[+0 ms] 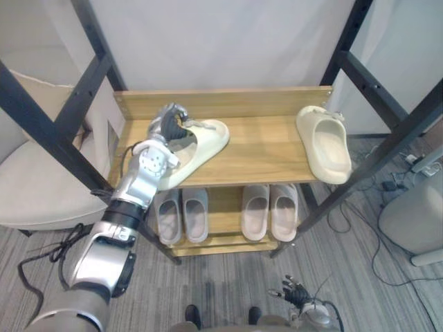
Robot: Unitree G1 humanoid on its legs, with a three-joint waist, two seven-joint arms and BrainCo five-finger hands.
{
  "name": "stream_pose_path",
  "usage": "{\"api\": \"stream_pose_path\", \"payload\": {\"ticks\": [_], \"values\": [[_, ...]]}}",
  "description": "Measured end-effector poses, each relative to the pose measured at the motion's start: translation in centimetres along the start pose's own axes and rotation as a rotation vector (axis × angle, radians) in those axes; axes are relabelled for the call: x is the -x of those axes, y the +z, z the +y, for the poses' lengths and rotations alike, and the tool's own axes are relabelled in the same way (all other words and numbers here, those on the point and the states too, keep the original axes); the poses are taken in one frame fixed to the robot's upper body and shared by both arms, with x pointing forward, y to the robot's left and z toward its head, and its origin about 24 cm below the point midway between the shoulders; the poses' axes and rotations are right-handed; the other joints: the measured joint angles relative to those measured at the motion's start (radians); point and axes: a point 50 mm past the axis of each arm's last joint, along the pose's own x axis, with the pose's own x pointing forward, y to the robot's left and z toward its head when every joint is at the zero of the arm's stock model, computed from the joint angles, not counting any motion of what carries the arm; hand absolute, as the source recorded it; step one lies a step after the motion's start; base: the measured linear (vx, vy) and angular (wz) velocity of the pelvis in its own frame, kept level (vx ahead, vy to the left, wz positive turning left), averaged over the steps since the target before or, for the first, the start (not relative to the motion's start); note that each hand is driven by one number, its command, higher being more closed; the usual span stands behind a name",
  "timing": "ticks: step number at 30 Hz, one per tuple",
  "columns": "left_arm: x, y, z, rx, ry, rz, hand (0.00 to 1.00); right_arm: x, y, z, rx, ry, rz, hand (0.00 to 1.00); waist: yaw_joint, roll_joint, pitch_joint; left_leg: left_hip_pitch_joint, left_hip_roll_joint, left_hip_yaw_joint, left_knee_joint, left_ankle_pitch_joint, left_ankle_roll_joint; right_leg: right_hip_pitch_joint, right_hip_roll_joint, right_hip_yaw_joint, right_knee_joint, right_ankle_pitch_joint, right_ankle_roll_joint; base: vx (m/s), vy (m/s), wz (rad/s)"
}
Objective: Organize the slippers on the shoe rack
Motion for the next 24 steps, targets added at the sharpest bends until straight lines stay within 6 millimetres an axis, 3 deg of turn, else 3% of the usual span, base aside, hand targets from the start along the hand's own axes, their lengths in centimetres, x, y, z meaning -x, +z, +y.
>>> {"api": "stream_pose_path", "payload": {"ticks": [12, 24], "values": [[-1.3, 2.6, -2.5, 0.052, -0.067, -0.039, 1.0, -0.1, 0.2, 0.1, -0.003, 0.002, -0.006, 0.0, -0.023, 0.004, -0.001, 0.001, -0.007, -0.003, 0.0, 0.003, 0.004, 0.003, -0.007, -0.005, 0.001, 0.001, 0.001, 0.0, 0.0, 0.01], [-2.6, 4.2, -3.0, 0.126, -0.064, -0.034, 1.0, 0.0, 0.8, -0.6, -0.057, -0.036, -0.04, 0.0, -0.061, 0.043, 0.013, 0.001, 0.001, 0.037, 0.0, 0.002, 0.003, -0.018, 0.002, 0.033, 0.008, 0.004, -0.003, 0.0, -0.004, -0.09]]}}
